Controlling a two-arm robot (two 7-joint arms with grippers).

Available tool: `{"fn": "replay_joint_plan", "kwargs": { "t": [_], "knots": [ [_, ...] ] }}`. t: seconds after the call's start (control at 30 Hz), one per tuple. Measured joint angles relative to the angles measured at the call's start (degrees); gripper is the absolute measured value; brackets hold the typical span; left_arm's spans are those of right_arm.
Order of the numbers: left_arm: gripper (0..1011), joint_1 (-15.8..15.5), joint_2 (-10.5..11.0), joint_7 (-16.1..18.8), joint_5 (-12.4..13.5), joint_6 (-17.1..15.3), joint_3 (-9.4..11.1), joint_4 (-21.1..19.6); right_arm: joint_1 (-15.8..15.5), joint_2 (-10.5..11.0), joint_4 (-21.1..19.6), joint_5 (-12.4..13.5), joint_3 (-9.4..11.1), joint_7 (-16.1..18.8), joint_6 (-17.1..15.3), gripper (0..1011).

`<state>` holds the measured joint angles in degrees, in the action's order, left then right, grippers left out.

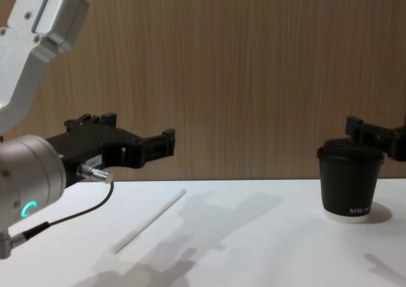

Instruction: Pick up the straw with one hand, pass it to the other hand, and insert it into the cup.

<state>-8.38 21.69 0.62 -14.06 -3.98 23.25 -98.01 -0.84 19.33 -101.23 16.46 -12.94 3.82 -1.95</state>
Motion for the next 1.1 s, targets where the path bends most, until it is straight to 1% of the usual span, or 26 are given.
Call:
{"fn": "replay_joint_plan", "kwargs": {
  "t": [0.13,0.23,0.27,0.37,0.43,0.47,0.53,0.57,0.7,0.87,1.1],
  "knots": [
    [1003,1.42,0.25,0.31,-0.69,-1.54,-0.85,-1.45,0.0,0.0,0.0,0.0,0.0,0.0,0.0,1001],
    [1003,2.47,0.57,0.5,-1.48,-3.74,-1.54,-2.69,0.0,0.0,0.0,0.0,0.0,0.0,0.0,1001],
    [1003,2.47,0.57,0.5,-1.48,-3.74,-1.54,-2.69,0.0,0.0,0.0,0.0,0.0,0.0,0.0,1001],
    [1003,3.29,0.9,0.56,-2.23,-6.21,-2.18,-3.81,0.0,0.0,0.0,0.0,0.0,0.0,0.0,1001],
    [1003,3.53,1.03,0.57,-2.5,-7.24,-2.43,-4.21,0.0,0.0,0.0,0.0,0.0,0.0,0.0,1001],
    [1003,3.65,1.13,0.57,-2.79,-8.45,-2.64,-4.52,0.0,0.0,0.0,0.0,0.0,0.0,0.0,1001],
    [1003,3.69,1.22,0.57,-3.03,-9.53,-2.83,-4.73,0.0,0.0,0.0,0.0,0.0,0.0,0.0,1001],
    [1003,3.66,1.27,0.53,-3.27,-10.7,-2.99,-4.89,0.0,0.0,0.0,0.0,0.0,0.0,0.0,1001],
    [1003,3.23,1.24,0.42,-3.75,-12.95,-3.32,-4.94,0.0,0.0,0.0,0.0,0.0,0.0,0.0,1001],
    [1003,2.59,0.72,0.21,-4.36,-14.64,-3.8,-4.35,0.0,0.0,0.0,0.0,0.0,0.0,0.0,1001],
    [1003,1.91,-0.57,0.08,-5.16,-15.04,-4.56,-2.85,0.0,0.0,0.0,0.0,0.0,0.0,0.0,1001]
  ]
}}
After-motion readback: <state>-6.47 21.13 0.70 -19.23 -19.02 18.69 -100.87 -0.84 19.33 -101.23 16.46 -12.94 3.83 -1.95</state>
